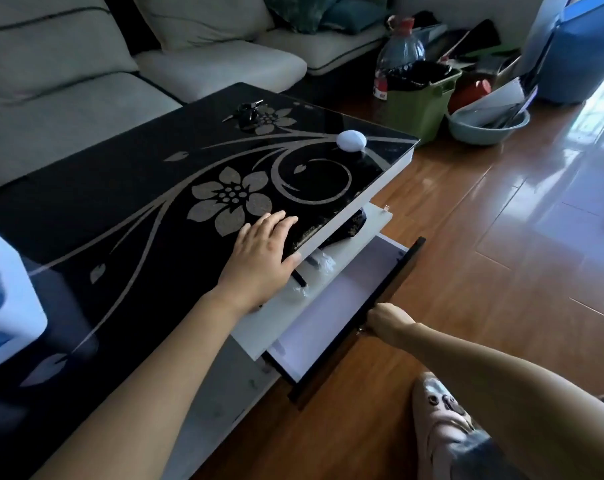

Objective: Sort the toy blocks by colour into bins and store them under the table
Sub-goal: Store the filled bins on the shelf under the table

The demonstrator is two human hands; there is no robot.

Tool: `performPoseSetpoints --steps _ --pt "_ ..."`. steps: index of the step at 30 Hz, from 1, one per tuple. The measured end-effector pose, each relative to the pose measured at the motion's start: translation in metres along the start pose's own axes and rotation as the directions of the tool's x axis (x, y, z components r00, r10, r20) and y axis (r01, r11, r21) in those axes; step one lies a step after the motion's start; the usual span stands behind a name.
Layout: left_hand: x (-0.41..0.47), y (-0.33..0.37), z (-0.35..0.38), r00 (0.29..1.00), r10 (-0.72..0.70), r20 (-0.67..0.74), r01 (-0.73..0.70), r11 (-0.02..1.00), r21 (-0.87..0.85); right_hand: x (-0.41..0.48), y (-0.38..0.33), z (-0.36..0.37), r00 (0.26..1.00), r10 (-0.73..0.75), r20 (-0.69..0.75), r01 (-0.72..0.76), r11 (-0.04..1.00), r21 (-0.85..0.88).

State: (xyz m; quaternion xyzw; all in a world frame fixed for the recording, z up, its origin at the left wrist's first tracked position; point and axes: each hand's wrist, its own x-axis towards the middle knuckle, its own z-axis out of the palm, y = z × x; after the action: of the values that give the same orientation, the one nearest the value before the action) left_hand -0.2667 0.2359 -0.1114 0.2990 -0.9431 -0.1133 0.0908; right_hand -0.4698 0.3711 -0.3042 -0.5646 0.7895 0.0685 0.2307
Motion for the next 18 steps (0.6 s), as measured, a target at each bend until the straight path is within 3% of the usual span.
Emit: performPoseSetpoints --steps 12,18 --pt "-0.001 0.002 0.002 1.0 0.014 -0.014 -0.014 1.0 0.026 -0.059 0.026 0.003 0.996 -0.034 0.087 0.041 0.996 -0.082" --pt "-0.001 0.0 0.003 1.0 0.017 -0.018 -0.017 1.0 0.023 -0.061 0.023 -0.069 0.989 -0.005 0.149 0.006 1.0 -0.01"
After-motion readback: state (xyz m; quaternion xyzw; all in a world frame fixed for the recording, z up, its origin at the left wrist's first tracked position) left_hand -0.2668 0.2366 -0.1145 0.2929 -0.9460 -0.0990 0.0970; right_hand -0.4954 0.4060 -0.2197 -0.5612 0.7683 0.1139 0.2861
